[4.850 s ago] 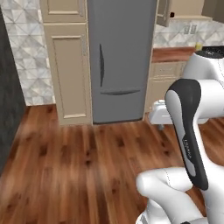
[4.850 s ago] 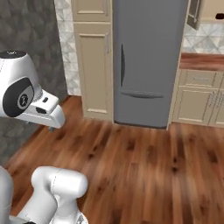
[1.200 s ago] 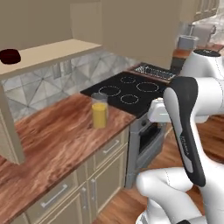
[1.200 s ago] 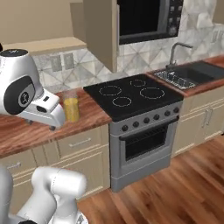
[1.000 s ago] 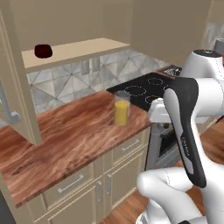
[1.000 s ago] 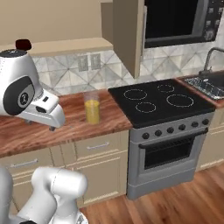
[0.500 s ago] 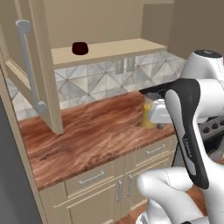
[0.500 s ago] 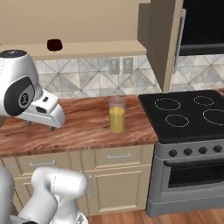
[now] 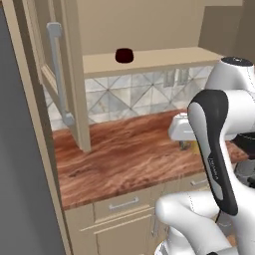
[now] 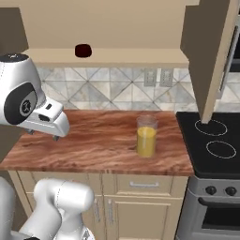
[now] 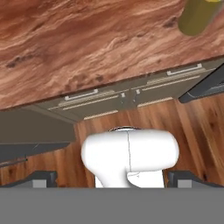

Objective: There is a tray on the dining counter. Grab the cup, mug, and pitcher and place them on the tray. The pitcher may be placed next to the tray if it cannot fit the tray.

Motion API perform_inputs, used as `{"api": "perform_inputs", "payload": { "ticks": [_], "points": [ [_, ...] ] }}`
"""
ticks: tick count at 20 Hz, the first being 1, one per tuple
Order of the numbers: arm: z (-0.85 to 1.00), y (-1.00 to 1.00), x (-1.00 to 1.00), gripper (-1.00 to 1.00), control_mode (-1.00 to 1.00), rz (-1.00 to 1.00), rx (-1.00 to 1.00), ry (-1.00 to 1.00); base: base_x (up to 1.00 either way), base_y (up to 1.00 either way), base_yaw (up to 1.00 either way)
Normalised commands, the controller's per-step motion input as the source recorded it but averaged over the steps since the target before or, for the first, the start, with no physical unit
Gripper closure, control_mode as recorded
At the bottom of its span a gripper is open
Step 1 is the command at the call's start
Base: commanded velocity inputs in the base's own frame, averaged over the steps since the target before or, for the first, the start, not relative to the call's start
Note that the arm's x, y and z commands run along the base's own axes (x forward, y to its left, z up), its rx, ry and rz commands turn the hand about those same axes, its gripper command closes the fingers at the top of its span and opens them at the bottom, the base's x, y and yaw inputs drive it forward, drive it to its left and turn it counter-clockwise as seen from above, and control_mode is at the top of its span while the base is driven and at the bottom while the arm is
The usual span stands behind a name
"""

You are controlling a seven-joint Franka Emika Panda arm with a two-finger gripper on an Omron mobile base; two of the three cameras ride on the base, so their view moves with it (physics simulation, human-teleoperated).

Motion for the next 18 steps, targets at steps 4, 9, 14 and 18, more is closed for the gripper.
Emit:
{"api": "perform_inputs", "payload": {
  "ticks": [4,9,14,18],
  "points": [
    [0.0,0.0,0.0,-1.0,1.0,0.0,0.0,0.0,0.45,0.02,0.25],
    [0.0,0.0,0.0,-1.0,1.0,0.0,0.0,0.0,0.57,0.03,0.14],
    [0.0,0.0,0.0,-1.0,1.0,0.0,0.0,0.0,0.62,0.0,0.18],
    [0.0,0.0,0.0,-1.0,1.0,0.0,0.0,0.0,0.28,0.0,0.2]
  ]
}}
